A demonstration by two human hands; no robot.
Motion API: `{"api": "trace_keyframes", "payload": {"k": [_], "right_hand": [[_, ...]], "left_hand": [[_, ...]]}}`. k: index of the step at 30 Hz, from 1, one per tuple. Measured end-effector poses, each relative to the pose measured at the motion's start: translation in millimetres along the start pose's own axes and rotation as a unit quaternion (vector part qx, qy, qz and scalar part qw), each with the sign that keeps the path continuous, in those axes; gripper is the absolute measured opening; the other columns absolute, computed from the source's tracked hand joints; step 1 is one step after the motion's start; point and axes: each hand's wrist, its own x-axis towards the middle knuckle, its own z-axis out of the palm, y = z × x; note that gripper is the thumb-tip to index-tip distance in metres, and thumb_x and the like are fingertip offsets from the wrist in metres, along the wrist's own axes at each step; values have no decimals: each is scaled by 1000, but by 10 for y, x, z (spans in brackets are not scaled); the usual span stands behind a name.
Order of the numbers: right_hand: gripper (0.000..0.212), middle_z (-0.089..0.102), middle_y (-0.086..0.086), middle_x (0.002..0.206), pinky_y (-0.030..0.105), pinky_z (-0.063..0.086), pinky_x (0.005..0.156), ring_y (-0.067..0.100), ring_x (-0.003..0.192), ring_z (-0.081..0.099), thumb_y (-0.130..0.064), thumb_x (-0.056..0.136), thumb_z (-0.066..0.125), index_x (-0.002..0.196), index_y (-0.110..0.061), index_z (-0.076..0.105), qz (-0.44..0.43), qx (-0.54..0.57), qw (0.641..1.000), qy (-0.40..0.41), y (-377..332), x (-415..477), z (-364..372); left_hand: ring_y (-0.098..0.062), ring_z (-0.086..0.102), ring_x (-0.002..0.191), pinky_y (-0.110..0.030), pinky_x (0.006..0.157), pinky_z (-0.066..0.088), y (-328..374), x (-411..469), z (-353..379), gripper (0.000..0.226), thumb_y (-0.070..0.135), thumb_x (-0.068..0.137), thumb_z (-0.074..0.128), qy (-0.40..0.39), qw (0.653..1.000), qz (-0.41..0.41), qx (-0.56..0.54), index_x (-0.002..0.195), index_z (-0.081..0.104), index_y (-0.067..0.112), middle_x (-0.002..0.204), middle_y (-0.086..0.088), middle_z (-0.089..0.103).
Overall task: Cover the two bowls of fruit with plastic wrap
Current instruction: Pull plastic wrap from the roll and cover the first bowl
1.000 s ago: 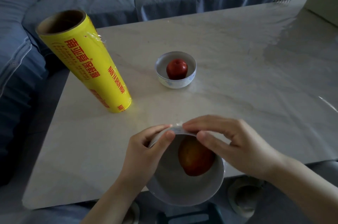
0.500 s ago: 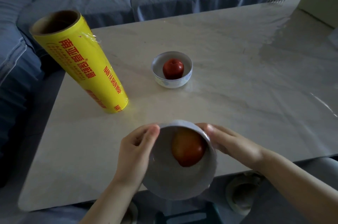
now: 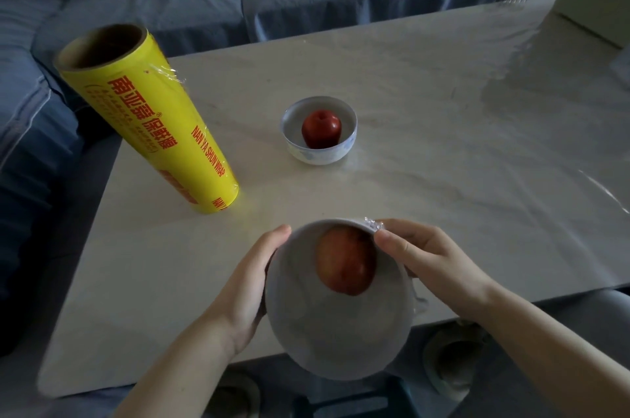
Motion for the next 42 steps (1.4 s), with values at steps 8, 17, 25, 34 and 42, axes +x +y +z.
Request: {"api": "trace_keyframes", "payload": {"k": [8, 17, 25, 34, 42], "right_hand": [[42, 76, -2, 85, 16, 54, 71, 7, 79, 71, -46, 59, 65, 90, -19, 73, -32, -38, 998, 37, -207, -35, 58], [20, 66, -6, 59, 20, 49, 65, 5, 59, 58, -31, 76, 69, 64, -14, 67, -18, -127, 988, 91, -430, 154, -22], [23, 49, -7, 49, 18, 38, 43, 4, 41, 41, -26, 90, 55, 72, -13, 54, -43, -223, 970, 83, -314, 364, 42], [25, 59, -3, 62, 13, 38, 50, 6, 54, 49, -34, 86, 60, 79, -11, 65, 11, -293, 956, 19, -257, 424, 108], [26, 64, -2, 63, 14, 44, 48, 5, 53, 55, -2, 86, 56, 68, -17, 67, 117, -251, 959, -56, -188, 365, 15]], "left_hand": [[-16, 66, 76, -21, 66, 51, 42, -10, 120, 54, 57, 72, 45, 55, 980, 147, 123, 77, 71, 10, 83, -16, 71], [-1, 63, 77, -10, 66, 49, 26, -36, 160, 43, 61, 59, 51, 58, 967, 203, 144, 75, 74, 28, 80, 8, 72], [7, 64, 88, -4, 70, 46, 3, -60, 142, 24, 57, 64, 68, 31, 952, 244, 180, 79, 69, 38, 85, 29, 70], [7, 64, 93, -5, 73, 47, 39, -48, 106, 53, 81, 63, 51, 33, 929, 313, 193, 91, 65, 38, 91, 33, 68], [4, 64, 95, -6, 72, 48, 71, -42, 137, 42, 70, 69, 55, 40, 920, 340, 193, 94, 64, 37, 92, 34, 67]]}}
